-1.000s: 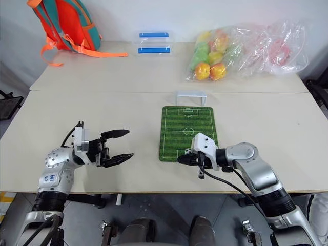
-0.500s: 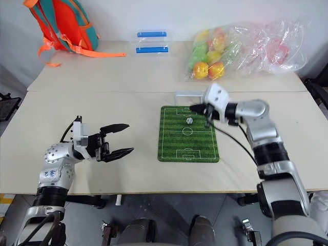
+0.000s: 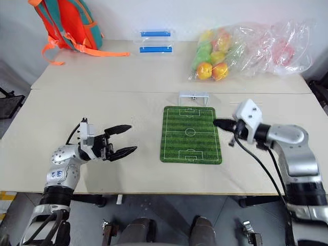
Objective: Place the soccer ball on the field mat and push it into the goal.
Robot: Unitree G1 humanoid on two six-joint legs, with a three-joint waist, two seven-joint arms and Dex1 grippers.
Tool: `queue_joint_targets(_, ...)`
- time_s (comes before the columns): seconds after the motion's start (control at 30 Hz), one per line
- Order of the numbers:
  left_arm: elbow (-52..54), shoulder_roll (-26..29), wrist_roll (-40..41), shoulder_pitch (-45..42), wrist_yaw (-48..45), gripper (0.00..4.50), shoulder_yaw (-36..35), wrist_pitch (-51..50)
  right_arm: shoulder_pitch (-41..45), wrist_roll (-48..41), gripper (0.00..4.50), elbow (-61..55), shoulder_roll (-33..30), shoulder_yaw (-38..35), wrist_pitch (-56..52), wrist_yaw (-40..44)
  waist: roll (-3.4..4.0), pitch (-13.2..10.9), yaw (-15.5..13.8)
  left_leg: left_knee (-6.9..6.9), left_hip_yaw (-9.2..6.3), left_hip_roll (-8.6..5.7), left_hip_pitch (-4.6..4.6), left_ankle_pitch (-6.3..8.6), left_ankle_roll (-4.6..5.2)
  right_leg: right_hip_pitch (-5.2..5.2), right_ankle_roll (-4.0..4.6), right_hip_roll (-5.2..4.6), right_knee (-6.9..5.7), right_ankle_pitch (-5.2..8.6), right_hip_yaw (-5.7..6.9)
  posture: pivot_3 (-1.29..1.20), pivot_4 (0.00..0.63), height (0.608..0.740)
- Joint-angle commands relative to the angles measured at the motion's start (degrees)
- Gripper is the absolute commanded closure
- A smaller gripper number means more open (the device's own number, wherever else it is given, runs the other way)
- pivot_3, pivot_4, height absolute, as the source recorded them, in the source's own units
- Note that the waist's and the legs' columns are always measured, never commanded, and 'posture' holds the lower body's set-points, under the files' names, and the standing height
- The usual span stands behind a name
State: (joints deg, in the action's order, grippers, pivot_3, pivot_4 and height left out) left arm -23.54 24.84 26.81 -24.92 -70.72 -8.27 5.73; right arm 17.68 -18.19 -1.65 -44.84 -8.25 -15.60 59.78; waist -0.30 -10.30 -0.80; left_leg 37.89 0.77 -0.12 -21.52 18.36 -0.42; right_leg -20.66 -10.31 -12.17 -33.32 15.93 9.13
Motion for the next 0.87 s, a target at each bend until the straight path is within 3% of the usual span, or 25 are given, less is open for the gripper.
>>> queue_joint_targets(0.03, -0.9, 0.0, 0.2, -1.9, 3.5, 0.00, -1.9, -0.3, -5.8, -3.1, 3.57, -1.0, -2.0, -6.3, 1.4, 1.9, 0.00, 0.0, -0.1, 0.01, 0.01, 0.00, 0.01, 0.00, 0.00, 0.01, 0.00, 0.00, 0.00, 0.00, 0.00, 0.00, 0.150, 0.740)
queue_joint_targets(0.17, -3.4, -0.6, -1.9, -4.5, 10.0, 0.00, -3.4, 2.3, -10.6, -6.3, 2.24, 4.1, -2.4, -12.1, 6.9, 6.2, -0.01, 0.0, 0.1, 0.14, 0.15, 0.01, 0.07, 0.00, 0.01, 0.06, -0.01, 0.00, 0.00, 0.00, -0.08, 0.00, 0.150, 0.740)
queue_joint_targets(0.4, -3.7, -0.6, -3.2, -4.7, 13.4, 0.00, -3.0, 3.0, -11.6, -7.3, 0.02, 8.9, -2.7, -15.7, 10.5, 7.1, -0.02, 0.0, 0.7, 0.13, 0.15, 0.04, 0.22, 0.00, 0.00, 0.15, 0.00, 0.00, -0.08, -0.01, -0.10, 0.00, 0.150, 0.740)
queue_joint_targets(0.7, -0.5, 1.6, -1.5, -1.6, 12.9, 0.00, -3.5, -1.8, -12.6, -6.2, 0.02, 12.1, -2.3, -17.1, 14.5, 3.3, -0.02, 0.0, 0.7, 0.12, 0.14, 0.05, 0.22, 0.00, 0.00, 0.13, 0.00, 0.00, -0.08, -0.01, -0.09, 0.00, 0.150, 0.740)
queue_joint_targets(0.87, 0.2, 2.5, -1.2, -0.8, 11.4, 0.00, -3.3, -3.3, -17.5, -6.1, 0.02, 9.3, -1.8, -19.1, 12.4, -0.9, -0.01, 0.0, 0.2, 0.11, 0.13, 0.05, 0.20, 0.00, 0.00, 0.14, 0.00, 0.00, -0.06, -0.01, -0.08, 0.00, 0.150, 0.740)
